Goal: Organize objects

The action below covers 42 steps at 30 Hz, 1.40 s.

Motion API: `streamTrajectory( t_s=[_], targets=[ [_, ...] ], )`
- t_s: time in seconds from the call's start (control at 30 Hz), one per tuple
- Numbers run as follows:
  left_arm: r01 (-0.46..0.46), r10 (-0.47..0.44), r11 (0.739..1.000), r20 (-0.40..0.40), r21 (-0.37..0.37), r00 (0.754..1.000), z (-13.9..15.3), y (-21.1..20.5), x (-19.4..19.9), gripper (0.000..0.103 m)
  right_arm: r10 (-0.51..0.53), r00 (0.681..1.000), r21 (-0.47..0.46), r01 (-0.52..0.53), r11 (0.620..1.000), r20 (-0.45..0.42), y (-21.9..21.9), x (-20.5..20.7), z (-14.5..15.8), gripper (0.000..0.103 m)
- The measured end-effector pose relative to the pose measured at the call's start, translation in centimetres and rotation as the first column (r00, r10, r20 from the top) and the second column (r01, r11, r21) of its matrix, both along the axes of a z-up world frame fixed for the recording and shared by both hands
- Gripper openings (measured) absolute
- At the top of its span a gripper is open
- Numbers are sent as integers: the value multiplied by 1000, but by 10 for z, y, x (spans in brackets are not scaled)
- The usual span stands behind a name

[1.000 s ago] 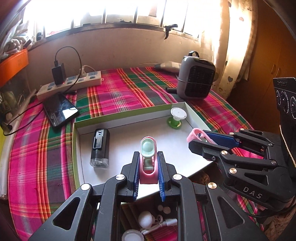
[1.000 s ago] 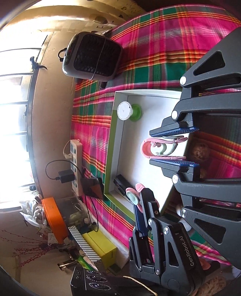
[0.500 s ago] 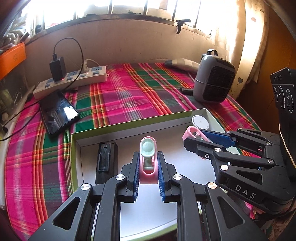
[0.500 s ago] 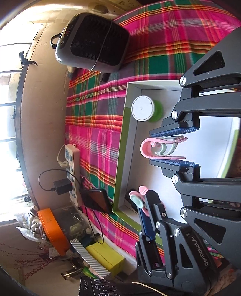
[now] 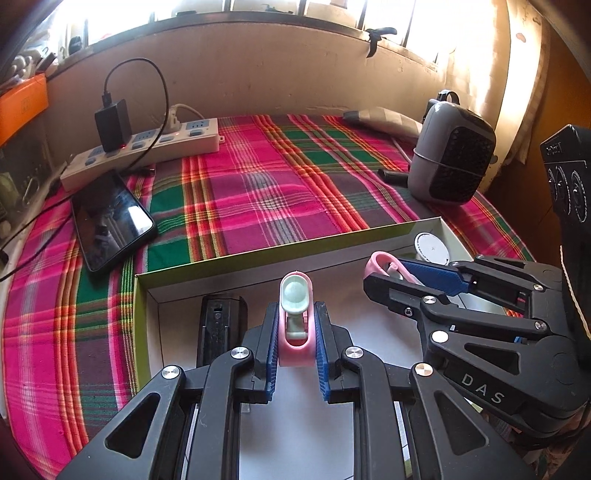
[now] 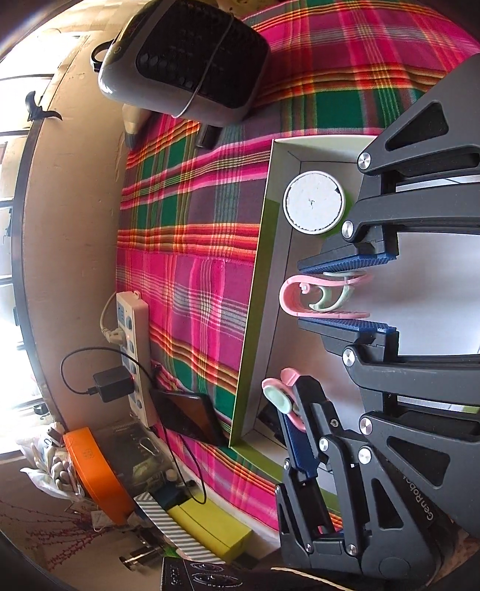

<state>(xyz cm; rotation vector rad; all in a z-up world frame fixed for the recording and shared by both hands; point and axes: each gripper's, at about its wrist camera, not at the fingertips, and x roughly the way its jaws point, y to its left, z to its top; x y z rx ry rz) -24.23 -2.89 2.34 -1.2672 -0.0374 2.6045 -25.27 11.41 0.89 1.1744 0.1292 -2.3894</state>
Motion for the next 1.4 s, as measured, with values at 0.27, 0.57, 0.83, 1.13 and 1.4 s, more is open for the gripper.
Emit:
streamTrajectory(
  t_s=[0.27, 0.57, 0.83, 1.13, 1.4],
  targets=[
    [-21, 21, 1000, 10, 6, 1000, -4, -3, -5, 16, -6, 1000, 6, 6, 1000, 8, -2, -8, -5, 24],
    [-30, 30, 1000, 33, 9, 999, -9, -3, -9, 16, -16, 1000, 10, 16, 1000, 22, -2, -10, -10, 24],
    [-34, 34, 999, 37, 4, 999, -9, -2, -9, 16, -18, 1000, 14, 18, 1000, 20, -3, -10, -10, 24],
    [-42, 42, 999, 42, 9, 998, -10, -3, -10, 16, -28, 999, 23, 27, 999, 15, -3, -11, -11, 24],
    [-45, 45, 999, 44, 5, 998, -10, -4, -10, 19, -30, 999, 22, 29, 999, 15, -3, -11, -10, 43]
  ],
)
